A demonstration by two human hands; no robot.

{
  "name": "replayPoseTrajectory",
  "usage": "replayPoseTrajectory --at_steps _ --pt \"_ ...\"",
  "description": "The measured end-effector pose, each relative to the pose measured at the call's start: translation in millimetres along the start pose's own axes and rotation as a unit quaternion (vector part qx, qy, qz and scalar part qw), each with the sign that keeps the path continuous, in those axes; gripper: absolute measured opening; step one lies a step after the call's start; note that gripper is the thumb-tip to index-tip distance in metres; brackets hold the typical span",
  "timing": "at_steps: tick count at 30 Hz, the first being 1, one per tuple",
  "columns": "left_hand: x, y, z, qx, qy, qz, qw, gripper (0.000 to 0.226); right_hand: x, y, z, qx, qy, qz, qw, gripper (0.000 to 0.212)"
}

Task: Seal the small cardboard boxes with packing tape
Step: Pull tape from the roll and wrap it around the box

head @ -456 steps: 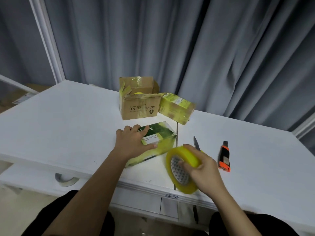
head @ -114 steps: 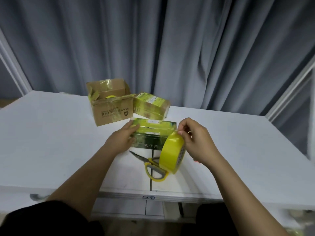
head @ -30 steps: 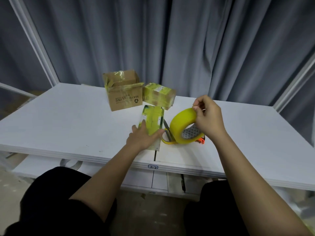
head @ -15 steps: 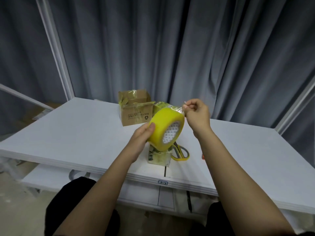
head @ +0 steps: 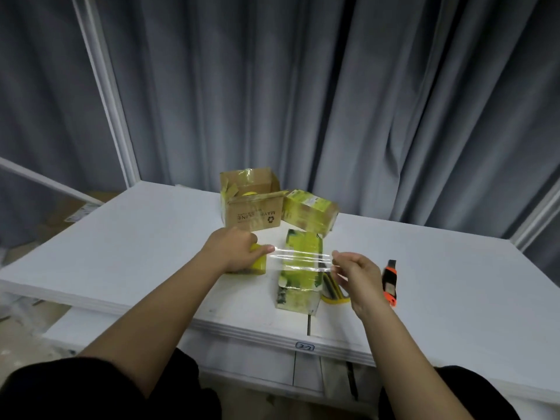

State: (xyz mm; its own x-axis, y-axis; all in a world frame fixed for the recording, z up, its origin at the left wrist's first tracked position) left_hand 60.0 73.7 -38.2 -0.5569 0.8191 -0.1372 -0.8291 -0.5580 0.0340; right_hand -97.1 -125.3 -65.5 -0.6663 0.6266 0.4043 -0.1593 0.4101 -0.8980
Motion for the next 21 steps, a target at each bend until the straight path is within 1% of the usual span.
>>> replayPoseTrajectory --at_steps 2,4,6,11,14,17,21 --pt "-5 -3 -17 0.011 -0.042 0.001 0.999 0.060 -6 11 5 0.022 0.035 0.012 0.999 0.009" --pt "-10 -3 -30 0.014 -0.055 0.001 0.998 0.070 -12 18 9 0.040 0.059 0.013 0.997 0.008" --pt "-15 -2 -39 0.004 -0.059 0.000 0.998 0.074 -19 26 13 0.049 0.074 0.009 0.996 0.008" --pt "-30 -4 -46 -0.011 -0.060 0.002 0.998 0.072 -37 36 19 0.065 0.098 0.019 0.993 0.009" --pt "-40 -2 -46 -0.011 -0.080 0.016 0.997 0.068 -45 37 21 0.069 0.104 0.019 0.992 0.014" --pt "-50 -2 -47 0.008 -0.118 0.036 0.992 0.068 -51 40 23 0.069 0.105 0.016 0.992 0.028" --pt "-62 2 -44 0.027 -0.198 0.058 0.978 0.083 -58 50 28 0.101 0.117 0.015 0.988 0.033"
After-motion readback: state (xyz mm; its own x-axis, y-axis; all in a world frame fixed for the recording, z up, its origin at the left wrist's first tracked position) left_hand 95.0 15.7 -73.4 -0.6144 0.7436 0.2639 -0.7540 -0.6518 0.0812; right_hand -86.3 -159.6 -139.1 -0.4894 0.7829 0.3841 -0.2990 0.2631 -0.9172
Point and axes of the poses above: each hand's wrist, its own x-axis away from the middle knuckle, its own z-axis out of the back of the hand, y = z × x, the point moved 3 cm from there along -x, towards the middle knuckle, and after that the axes turned 13 degrees about -z, right-handed, at the moved point
